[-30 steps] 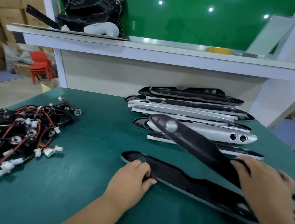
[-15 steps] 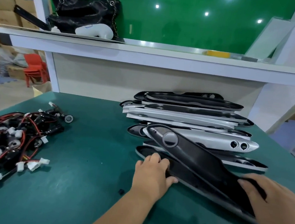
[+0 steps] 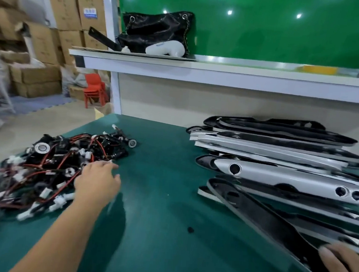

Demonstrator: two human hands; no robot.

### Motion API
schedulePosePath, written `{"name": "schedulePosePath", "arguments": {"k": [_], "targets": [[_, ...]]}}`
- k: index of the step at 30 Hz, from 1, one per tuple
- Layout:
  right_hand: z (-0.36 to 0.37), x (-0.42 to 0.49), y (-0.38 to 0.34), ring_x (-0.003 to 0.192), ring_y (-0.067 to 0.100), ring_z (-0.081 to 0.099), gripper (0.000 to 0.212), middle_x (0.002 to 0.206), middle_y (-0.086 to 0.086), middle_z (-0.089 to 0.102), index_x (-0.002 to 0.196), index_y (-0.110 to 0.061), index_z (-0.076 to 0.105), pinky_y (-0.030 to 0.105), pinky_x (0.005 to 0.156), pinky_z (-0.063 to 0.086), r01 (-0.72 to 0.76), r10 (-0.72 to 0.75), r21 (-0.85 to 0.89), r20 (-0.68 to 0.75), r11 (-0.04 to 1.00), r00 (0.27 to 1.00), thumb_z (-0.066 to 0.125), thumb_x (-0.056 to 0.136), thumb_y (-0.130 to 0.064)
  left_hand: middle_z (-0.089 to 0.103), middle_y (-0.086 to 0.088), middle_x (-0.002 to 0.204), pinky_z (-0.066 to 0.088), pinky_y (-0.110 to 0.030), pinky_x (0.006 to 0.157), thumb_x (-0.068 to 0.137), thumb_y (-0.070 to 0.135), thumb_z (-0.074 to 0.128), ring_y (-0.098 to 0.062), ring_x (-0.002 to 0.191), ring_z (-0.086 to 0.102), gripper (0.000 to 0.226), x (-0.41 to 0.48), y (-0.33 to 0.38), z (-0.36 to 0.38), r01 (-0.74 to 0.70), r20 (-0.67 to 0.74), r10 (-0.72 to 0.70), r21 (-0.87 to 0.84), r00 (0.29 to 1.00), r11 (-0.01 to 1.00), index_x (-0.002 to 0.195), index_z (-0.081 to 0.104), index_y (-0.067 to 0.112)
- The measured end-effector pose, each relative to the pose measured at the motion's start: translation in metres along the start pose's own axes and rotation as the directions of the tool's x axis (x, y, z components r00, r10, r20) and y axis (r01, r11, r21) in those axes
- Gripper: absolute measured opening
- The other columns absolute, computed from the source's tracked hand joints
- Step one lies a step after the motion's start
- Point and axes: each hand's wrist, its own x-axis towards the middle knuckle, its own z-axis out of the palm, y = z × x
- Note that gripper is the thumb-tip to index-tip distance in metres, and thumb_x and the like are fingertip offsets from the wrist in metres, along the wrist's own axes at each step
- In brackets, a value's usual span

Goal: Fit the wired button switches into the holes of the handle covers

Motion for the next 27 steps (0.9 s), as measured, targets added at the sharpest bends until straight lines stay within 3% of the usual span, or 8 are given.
{"name": "schedulePosePath", "arguments": {"k": [2,4,6,8,13,18,22,27], "targets": [[-0.008,-0.011,-0.020,0.108,0.018,0.058,0.076,0.118,-0.011,0.059,0.105,-0.058,0.049,0.026,0.089,0.044,-0.003,0.003,-0.002,0.085,1.000,0.996,0.030,0.045,-0.100,0.040,0.004,0.148,0.029,-0.042,0.112,0.095,0.037,0.041,-0.024,0.140,0.027,0.045,-0.001,-0.037,0.003,0.019,0.152,-0.039,0.135,0.988,0.991,0.139,0.045,0.031],[-0.014,-0.016,-0.035,0.125,0.018,0.047,0.102,0.139,-0.008,0.043,0.124,-0.060,0.027,0.037,0.100,0.040,0.020,-0.003,-0.064,0.255,0.998,0.967,0.025,0.033,-0.104,0.034,0.010,0.151,0.019,-0.042,0.116,0.097,0.035,0.037,-0.021,0.144,0.015,0.045,-0.011,-0.046,0.013,-0.024,0.164,-0.008,0.190,0.986,0.982,0.142,0.038,0.035],[-0.018,-0.025,-0.051,0.131,0.016,0.040,0.110,0.141,-0.007,0.036,0.126,-0.065,-0.007,0.037,0.102,0.040,0.125,-0.030,-0.221,0.390,0.967,0.920,0.023,0.029,-0.106,0.038,0.011,0.147,0.021,-0.042,0.112,0.097,0.033,0.038,-0.021,0.140,0.019,0.039,-0.019,-0.039,0.018,-0.040,0.089,0.023,0.191,0.996,0.981,0.135,0.043,0.039],[-0.018,-0.034,-0.057,0.128,0.013,0.039,0.104,0.127,-0.010,0.037,0.112,-0.070,-0.026,0.033,0.101,0.040,0.190,-0.047,-0.331,0.396,0.924,0.917,0.024,0.028,-0.105,0.042,0.010,0.142,0.028,-0.043,0.102,0.098,0.030,0.038,-0.023,0.132,0.027,0.035,-0.023,-0.029,0.016,-0.052,0.047,0.044,0.209,0.998,0.976,0.131,0.046,0.040],[-0.019,-0.046,-0.061,0.124,0.010,0.041,0.087,0.115,-0.012,0.034,0.135,-0.059,-0.002,0.031,0.101,0.038,0.212,-0.092,-0.331,0.343,0.920,0.935,0.042,0.066,-0.086,0.044,0.008,0.134,0.032,-0.039,0.093,0.100,0.031,0.038,-0.023,0.122,0.031,0.029,-0.031,-0.022,0.013,-0.053,0.035,0.047,0.193,0.998,0.980,0.121,0.056,0.041],[-0.025,-0.049,-0.059,0.120,0.010,0.044,0.082,0.122,-0.013,0.039,0.136,-0.058,0.004,0.033,0.098,0.040,0.191,-0.097,-0.263,0.331,0.946,0.939,0.042,0.068,-0.084,0.058,0.004,0.118,0.029,-0.041,0.090,0.096,0.039,0.047,-0.024,0.115,0.043,0.026,-0.052,-0.004,0.013,-0.155,-0.190,0.162,0.049,0.968,0.987,0.111,0.067,0.032],[-0.026,-0.051,-0.057,0.121,0.010,0.044,0.078,0.118,-0.014,0.039,0.134,-0.059,0.006,0.033,0.095,0.039,0.170,-0.099,-0.242,0.279,0.955,0.955,0.044,0.070,-0.082,0.052,0.010,0.102,0.023,-0.036,0.088,0.096,0.048,0.041,-0.014,0.111,0.047,0.028,-0.079,0.034,0.022,-0.321,-0.067,0.330,0.112,0.942,0.940,0.105,0.065,0.038],[-0.028,-0.052,-0.056,0.114,0.010,0.046,0.077,0.114,-0.014,0.038,0.132,-0.061,0.010,0.033,0.094,0.041,0.157,-0.104,-0.187,0.267,0.970,0.958,0.048,0.069,-0.081,0.048,0.015,0.099,0.025,-0.030,0.093,0.094,0.054,0.043,-0.008,0.111,0.047,0.030,-0.088,0.040,0.018,-0.421,0.056,0.418,0.035,0.907,0.907,0.108,0.064,0.039]]}}
